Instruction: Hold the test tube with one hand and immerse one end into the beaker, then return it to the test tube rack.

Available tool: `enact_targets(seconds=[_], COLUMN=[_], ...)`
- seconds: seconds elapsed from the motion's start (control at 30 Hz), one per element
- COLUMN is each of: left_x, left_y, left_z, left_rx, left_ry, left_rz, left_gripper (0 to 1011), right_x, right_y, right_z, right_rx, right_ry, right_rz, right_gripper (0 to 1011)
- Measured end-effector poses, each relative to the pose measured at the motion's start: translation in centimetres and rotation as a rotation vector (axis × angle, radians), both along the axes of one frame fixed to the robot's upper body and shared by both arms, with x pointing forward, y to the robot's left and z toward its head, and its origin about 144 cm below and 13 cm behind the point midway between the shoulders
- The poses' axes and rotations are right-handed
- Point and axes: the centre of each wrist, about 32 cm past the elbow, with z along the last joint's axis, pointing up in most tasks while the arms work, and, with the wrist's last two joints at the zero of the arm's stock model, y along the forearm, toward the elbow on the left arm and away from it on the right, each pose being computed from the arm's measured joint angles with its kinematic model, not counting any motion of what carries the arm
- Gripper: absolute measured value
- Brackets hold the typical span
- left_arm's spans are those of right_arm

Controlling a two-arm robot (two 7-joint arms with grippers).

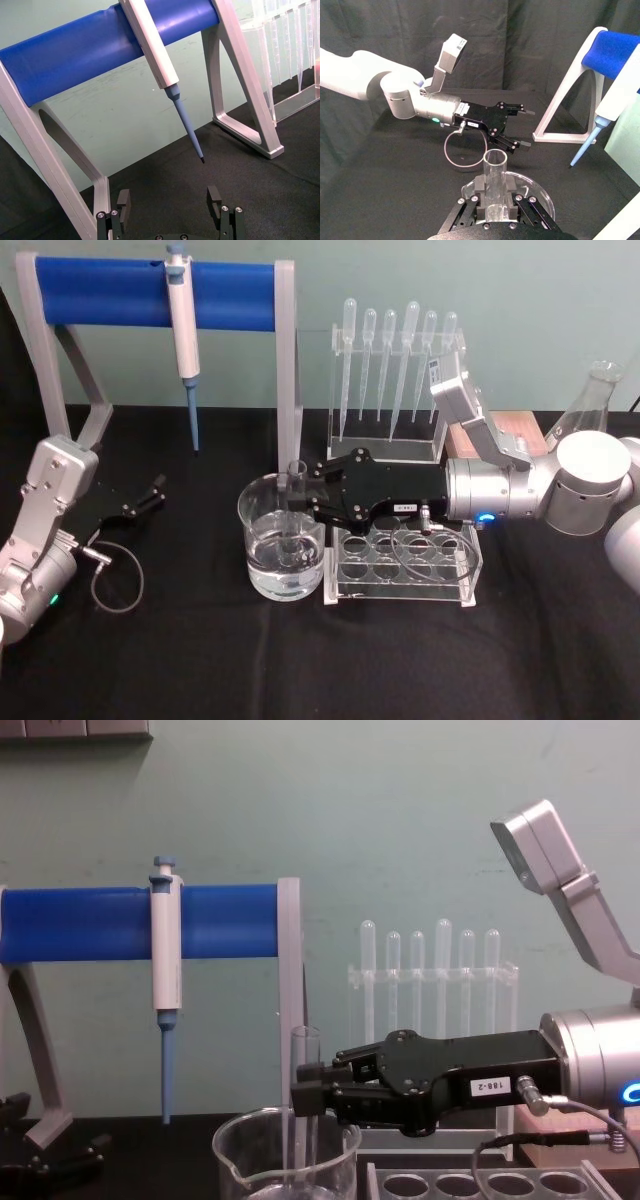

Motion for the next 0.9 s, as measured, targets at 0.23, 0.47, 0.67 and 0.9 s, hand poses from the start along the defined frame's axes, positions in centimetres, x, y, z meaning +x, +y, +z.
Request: enact_targets(seconds=[0.23, 0.47, 0.67, 0.9], left_x=[0.0, 0.0, 0.0, 0.0], left_y=[0.0, 0.0, 0.0, 0.0], left_z=[0.0, 0.0, 0.0, 0.0], left_rx=[0.0, 0.0, 0.0, 0.0], left_ry=[0.0, 0.0, 0.0, 0.0], left_rz=[0.0, 0.0, 0.0, 0.0], left_gripper=[1000, 1000, 1000, 1000], right_x=[0.0, 0.0, 0.0, 0.0], right_y=[0.01, 0.01, 0.01, 0.01], right_z=[0.01, 0.01, 0.01, 0.01], right_rx=[0.0, 0.0, 0.0, 0.0], right_ry=[0.0, 0.0, 0.0, -0.001], right_rz=[0.0, 0.0, 0.0, -0.001], right_gripper=[238, 238, 238, 238])
